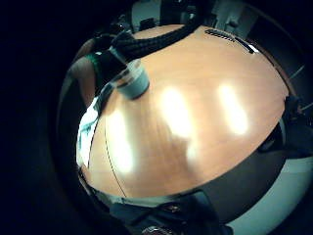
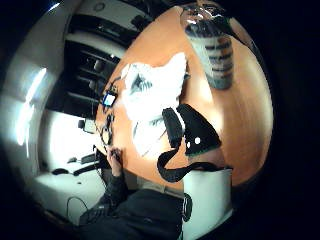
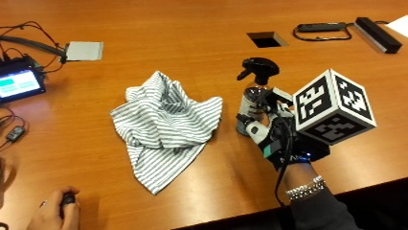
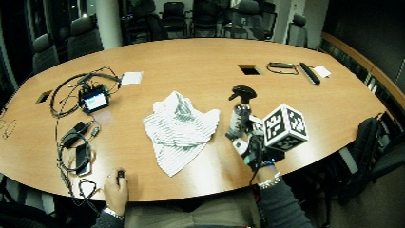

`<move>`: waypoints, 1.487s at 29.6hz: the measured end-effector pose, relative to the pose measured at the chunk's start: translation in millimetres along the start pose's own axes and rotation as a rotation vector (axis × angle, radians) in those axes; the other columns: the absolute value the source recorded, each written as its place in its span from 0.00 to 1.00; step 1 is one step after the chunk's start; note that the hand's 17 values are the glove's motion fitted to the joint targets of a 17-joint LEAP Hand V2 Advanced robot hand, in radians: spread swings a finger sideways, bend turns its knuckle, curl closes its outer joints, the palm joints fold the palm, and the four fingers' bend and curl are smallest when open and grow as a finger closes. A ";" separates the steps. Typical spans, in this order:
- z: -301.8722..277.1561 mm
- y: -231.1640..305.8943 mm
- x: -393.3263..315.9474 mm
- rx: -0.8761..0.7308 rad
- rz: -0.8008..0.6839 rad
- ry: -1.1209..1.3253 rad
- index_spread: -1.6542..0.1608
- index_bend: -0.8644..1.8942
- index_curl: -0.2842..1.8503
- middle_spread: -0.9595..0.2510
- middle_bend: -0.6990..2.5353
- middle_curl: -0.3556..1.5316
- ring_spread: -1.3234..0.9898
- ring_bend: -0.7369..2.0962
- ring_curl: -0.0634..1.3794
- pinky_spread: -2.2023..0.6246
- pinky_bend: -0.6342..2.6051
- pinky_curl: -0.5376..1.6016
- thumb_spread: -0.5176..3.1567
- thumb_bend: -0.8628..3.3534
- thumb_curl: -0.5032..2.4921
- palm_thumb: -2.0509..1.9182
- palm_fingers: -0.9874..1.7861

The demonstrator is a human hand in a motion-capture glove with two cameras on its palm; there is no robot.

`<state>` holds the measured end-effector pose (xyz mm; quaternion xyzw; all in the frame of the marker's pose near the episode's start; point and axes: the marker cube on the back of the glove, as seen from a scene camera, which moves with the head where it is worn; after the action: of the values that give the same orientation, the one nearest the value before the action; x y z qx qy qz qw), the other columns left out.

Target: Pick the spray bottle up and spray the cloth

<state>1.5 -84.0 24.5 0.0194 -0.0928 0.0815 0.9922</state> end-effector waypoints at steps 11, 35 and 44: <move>20.2 -50.1 22.4 0.176 0.143 -0.239 0.77 0.36 0.26 0.75 0.28 0.34 0.57 0.38 0.23 0.86 0.31 0.39 0.44 0.23 0.25 0.68 0.60; 8.6 -88.6 29.8 0.509 0.030 -0.660 0.75 0.36 0.29 0.64 0.29 0.40 0.52 0.45 0.32 0.77 0.31 0.41 0.39 0.21 0.32 0.73 0.80; 45.2 -88.5 24.5 0.397 0.071 -0.665 0.75 0.37 0.30 0.63 0.30 0.42 0.51 0.46 0.33 0.75 0.32 0.43 0.37 0.20 0.34 0.74 0.79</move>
<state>31.7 -169.8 71.5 0.2330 -0.3926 0.1211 0.8814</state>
